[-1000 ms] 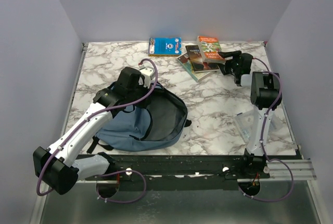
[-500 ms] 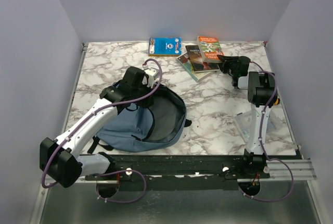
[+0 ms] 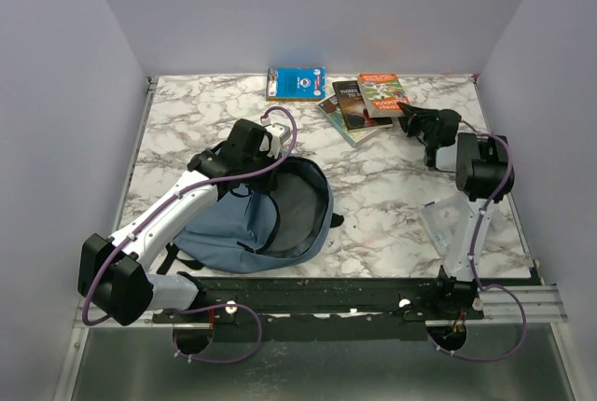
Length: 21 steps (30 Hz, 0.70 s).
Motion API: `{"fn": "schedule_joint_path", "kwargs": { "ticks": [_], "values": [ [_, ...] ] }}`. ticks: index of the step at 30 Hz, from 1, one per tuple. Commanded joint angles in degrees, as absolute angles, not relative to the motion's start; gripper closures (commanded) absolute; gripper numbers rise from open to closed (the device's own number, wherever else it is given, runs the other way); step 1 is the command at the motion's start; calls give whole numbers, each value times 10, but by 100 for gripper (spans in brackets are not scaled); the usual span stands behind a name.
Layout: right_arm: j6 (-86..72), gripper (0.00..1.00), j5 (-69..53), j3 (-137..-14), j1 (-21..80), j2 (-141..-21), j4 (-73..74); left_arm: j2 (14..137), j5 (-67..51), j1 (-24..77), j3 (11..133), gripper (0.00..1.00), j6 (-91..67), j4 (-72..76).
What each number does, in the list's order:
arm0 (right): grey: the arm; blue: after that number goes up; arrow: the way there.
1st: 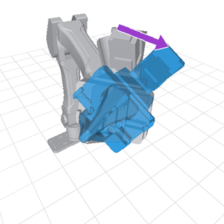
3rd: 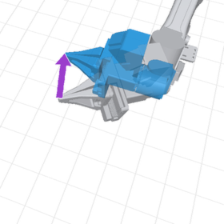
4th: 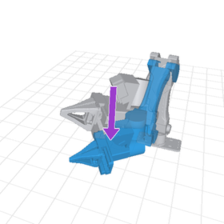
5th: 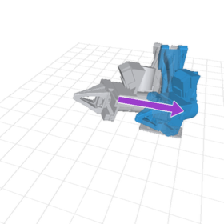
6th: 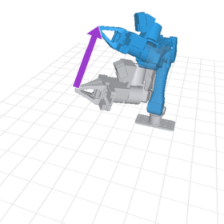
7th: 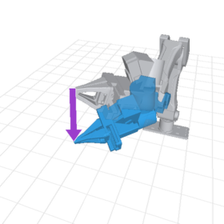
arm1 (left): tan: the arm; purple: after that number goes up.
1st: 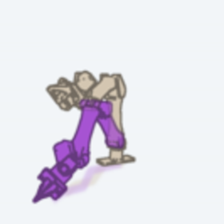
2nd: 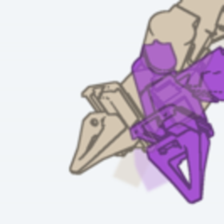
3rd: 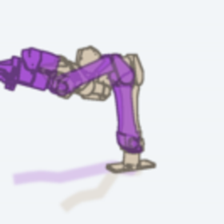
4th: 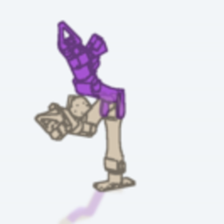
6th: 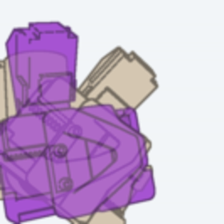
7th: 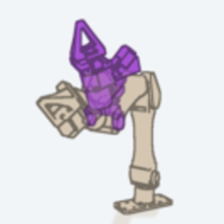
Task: Pack the student bag
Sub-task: Pick up the book from the center of the board, then place the book in the student bag.
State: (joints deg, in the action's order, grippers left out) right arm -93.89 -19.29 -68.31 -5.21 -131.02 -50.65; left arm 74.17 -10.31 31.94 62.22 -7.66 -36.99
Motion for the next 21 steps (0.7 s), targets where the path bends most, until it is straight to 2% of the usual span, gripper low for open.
{"fn": "schedule_joint_path", "kwargs": {
  "ticks": [1,6,12,17,21],
  "values": [
    [-947,100,-253,-613,-97,-1185,-606,727,-124,319,623,100,-75,-349],
    [-905,100,-348,-545,-144,-1070,-588,730,-139,319,626,100,-79,-355],
    [-821,100,-485,-498,-146,-954,-496,730,-139,321,628,100,-83,-360],
    [-703,99,-571,-458,-143,-831,-330,725,-140,322,628,100,-85,-361],
    [-573,99,-578,-452,-126,-714,-115,721,-131,321,628,100,-88,-361]
  ]
}}
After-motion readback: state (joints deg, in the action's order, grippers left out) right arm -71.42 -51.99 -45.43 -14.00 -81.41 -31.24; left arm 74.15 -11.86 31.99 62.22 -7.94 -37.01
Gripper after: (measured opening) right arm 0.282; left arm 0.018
